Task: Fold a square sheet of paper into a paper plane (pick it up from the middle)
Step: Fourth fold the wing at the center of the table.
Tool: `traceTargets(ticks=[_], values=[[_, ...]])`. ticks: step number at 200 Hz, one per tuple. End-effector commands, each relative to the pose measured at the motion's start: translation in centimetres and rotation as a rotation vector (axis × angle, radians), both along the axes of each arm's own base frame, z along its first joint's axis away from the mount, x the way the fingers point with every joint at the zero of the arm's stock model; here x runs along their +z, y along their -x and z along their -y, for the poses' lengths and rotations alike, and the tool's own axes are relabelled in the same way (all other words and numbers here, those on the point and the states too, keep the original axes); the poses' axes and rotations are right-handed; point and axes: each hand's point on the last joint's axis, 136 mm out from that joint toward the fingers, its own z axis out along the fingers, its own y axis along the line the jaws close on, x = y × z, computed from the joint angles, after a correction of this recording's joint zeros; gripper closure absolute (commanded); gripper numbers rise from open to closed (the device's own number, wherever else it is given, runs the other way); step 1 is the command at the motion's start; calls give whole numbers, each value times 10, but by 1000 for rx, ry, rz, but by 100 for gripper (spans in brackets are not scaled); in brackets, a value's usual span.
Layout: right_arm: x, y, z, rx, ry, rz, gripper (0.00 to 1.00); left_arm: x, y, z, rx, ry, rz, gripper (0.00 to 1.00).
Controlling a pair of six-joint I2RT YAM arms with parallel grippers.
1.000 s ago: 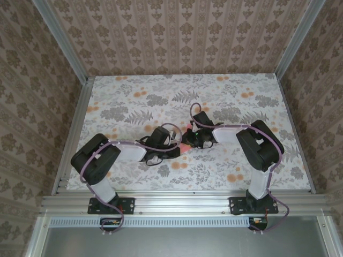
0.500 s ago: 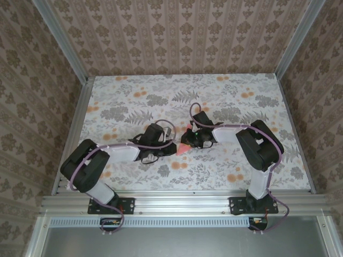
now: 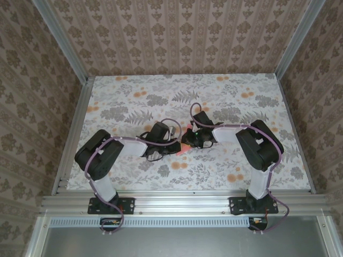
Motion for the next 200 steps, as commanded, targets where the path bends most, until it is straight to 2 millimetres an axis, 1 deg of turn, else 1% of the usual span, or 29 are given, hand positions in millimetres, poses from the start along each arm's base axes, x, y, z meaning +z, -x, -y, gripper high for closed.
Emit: traceTargets(ticks=[1,20,34,59,69,81,106,129,143,200], values=[[-30,17,16,-26,80,-100,84,-4,0,4,-9,-18,-4,100],[-20,12,12,-22,54,-77,84,-14,5,-4,-2,-70,-13,100],[-3,3,12,-23,30,-33,83,-20,7,-13,8,-107,-16,100],[30,-13,27,-51,14,63,82,-32,16,-25,18,-146,-36,100],[37,-15,33,-57,17,89,82,-34,17,-27,19,-149,-40,100],[41,-16,37,-58,17,109,82,-36,19,-28,20,-151,-45,100],[40,-17,35,-42,0,119,82,-37,20,-29,21,-153,-47,100],[35,-18,27,-19,-32,107,83,-37,20,-28,22,-151,-48,100],[28,-18,22,-3,-44,88,83,-36,19,-28,22,-149,-48,100],[10,-27,21,5,-12,58,83,-38,21,-27,14,-146,-59,100]])
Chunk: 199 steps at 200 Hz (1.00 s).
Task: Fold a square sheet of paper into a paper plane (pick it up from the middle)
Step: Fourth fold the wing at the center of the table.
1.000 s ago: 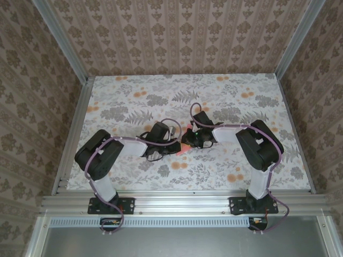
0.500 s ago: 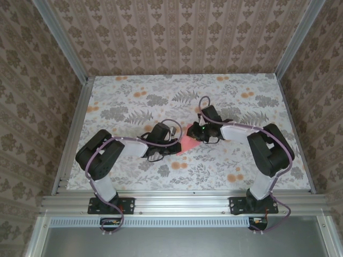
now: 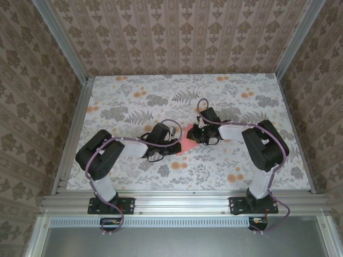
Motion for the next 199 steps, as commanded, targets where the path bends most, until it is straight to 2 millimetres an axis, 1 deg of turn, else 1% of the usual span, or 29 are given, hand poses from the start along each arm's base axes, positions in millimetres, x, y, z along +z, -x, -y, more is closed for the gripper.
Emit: traceTargets(ticks=[1,47,65,77,89,101,122,131,142,157,169,199], values=[[0,-8,-6,27,0,10,83,-35,22,-27,6,-136,-88,100],[-18,-12,5,-3,57,-28,82,-35,24,-27,-4,-137,-89,100],[-26,-8,10,-14,93,-61,81,-33,24,-26,-8,-133,-86,100],[-30,-4,14,-21,117,-84,81,-27,22,-24,-12,-118,-79,100],[-36,2,20,-32,148,-119,81,-16,18,-19,-16,-82,-68,100],[-38,7,20,-30,157,-137,81,1,10,-12,-10,-24,-48,100],[-42,18,21,-27,185,-170,81,31,-9,-3,25,83,-10,100],[-42,23,20,-29,186,-182,81,40,-16,1,32,114,5,100],[-43,29,19,-37,192,-198,81,46,-19,6,28,133,17,100],[-42,36,16,-45,188,-212,81,47,-20,12,17,141,20,100],[-42,40,15,-55,191,-222,81,42,-19,15,10,133,11,100],[-39,39,9,-71,152,-220,81,31,-15,22,-14,113,-10,100]])
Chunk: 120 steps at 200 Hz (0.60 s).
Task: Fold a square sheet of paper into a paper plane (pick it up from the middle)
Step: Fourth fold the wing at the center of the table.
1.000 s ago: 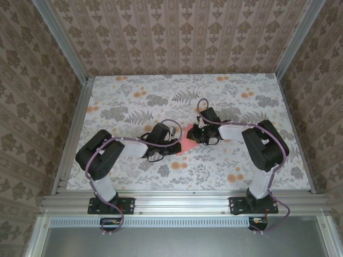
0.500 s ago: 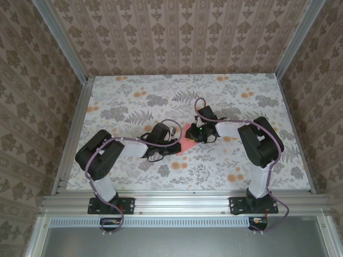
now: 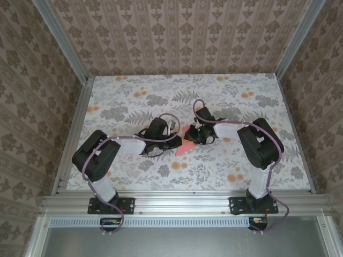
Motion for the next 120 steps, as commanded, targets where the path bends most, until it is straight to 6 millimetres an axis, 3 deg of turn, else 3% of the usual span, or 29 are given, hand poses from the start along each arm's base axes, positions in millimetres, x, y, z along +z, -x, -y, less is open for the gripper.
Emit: traceTargets(ticks=[1,74,120], values=[[-30,34,18,-44,87,-145,81,-2,1,12,-30,11,-16,100],[-26,26,13,-34,60,-122,83,-51,15,-5,-29,-139,-92,100],[-12,2,12,9,-10,-7,86,-70,34,-29,-38,-231,-134,100]])
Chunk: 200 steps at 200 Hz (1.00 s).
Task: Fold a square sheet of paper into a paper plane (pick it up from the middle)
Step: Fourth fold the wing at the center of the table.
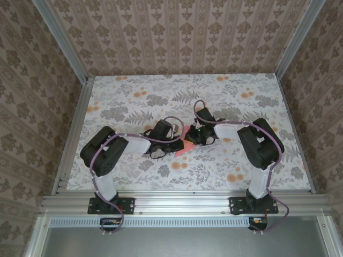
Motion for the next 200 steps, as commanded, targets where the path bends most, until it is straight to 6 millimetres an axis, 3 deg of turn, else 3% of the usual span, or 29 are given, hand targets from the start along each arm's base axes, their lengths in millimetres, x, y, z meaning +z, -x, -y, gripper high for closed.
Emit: traceTargets(ticks=[1,89,200], values=[[-12,2,11,25,12,4,86,-39,27,-33,-12,-155,-81,100],[-25,-33,34,3,48,21,86,-64,51,-54,-40,-218,-153,100],[-14,-70,51,3,131,64,86,-72,60,-63,-33,-236,-181,100]])
